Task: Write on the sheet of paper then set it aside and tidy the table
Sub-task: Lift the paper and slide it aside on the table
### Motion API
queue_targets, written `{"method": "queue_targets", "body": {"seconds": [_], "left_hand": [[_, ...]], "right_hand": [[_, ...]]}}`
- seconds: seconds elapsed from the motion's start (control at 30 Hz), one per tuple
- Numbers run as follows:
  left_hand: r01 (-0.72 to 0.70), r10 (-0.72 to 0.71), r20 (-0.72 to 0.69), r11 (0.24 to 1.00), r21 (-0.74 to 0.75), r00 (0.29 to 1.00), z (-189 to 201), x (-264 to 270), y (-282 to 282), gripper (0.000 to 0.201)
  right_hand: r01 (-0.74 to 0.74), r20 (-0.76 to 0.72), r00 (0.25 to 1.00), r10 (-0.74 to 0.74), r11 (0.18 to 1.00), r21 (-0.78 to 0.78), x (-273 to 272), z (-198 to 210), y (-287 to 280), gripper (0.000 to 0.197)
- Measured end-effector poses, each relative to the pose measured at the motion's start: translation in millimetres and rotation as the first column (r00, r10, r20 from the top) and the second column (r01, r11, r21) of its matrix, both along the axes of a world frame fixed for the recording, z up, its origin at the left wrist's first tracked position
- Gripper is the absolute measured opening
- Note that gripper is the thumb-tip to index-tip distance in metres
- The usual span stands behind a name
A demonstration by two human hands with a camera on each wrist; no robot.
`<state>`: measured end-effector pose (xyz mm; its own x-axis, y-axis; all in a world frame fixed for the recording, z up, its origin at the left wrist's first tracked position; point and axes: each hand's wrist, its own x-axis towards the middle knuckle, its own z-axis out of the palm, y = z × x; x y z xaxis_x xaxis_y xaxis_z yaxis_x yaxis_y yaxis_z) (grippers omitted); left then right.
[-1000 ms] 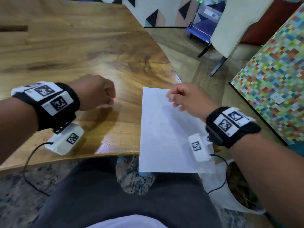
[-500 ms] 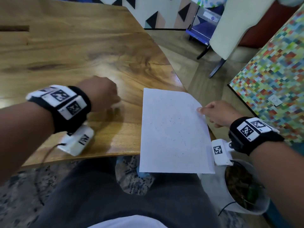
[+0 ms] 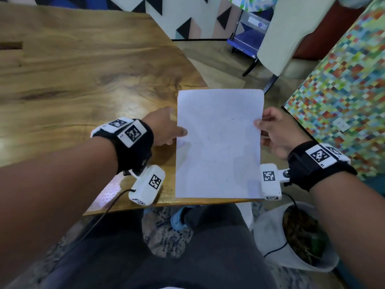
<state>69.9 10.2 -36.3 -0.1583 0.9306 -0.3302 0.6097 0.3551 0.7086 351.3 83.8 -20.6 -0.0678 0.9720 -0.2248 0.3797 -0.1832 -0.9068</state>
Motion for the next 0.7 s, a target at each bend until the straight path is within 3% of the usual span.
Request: {"method": "queue_targets", "body": {"seconds": [0.07, 0.13, 0.3, 0.43, 0.47, 0.6, 0.7], "left_hand": [[-0.115, 0.121, 0.182, 0.992, -0.043, 0.976, 2, -4, 5, 0.073], [-0.161, 0.161, 0.272, 0.987, -0.023, 0.949, 4, -12, 11, 0.048], [-0.216, 0.163, 0.261, 0.958, 0.187, 0.951, 23, -28, 24, 0.026], [-0.273, 0.187, 0.289, 0.916, 0.294, 0.939, 41, -40, 31, 0.071], [-0.252, 0.157, 0.305, 0.920, 0.301, 0.939, 44, -42, 33, 0.065], [-0.239, 0.126, 0.272, 0.868, 0.435, 0.954, 58, -46, 34, 0.003], [-0.251, 0.115, 0.273, 0.804, 0.539, 0.955, 71, -49, 29, 0.013]], "right_hand": [[-0.001, -0.068, 0.998, 0.003, 1.000, 0.022, -4, 12, 2, 0.013], [-0.006, -0.111, 0.994, 0.013, 0.998, 0.063, -8, 25, 4, 0.011], [-0.040, -0.154, 0.986, 0.069, 0.982, 0.182, -19, 52, 8, 0.020], [-0.058, -0.188, 0.976, 0.109, 0.964, 0.259, -25, 70, 7, 0.024], [-0.059, -0.191, 0.975, 0.115, 0.960, 0.274, -27, 75, 6, 0.024], [-0.041, -0.210, 0.969, 0.127, 0.926, 0.374, -33, 91, 2, 0.021], [-0.044, -0.176, 0.974, 0.145, 0.879, 0.475, -39, 101, -3, 0.018]]}}
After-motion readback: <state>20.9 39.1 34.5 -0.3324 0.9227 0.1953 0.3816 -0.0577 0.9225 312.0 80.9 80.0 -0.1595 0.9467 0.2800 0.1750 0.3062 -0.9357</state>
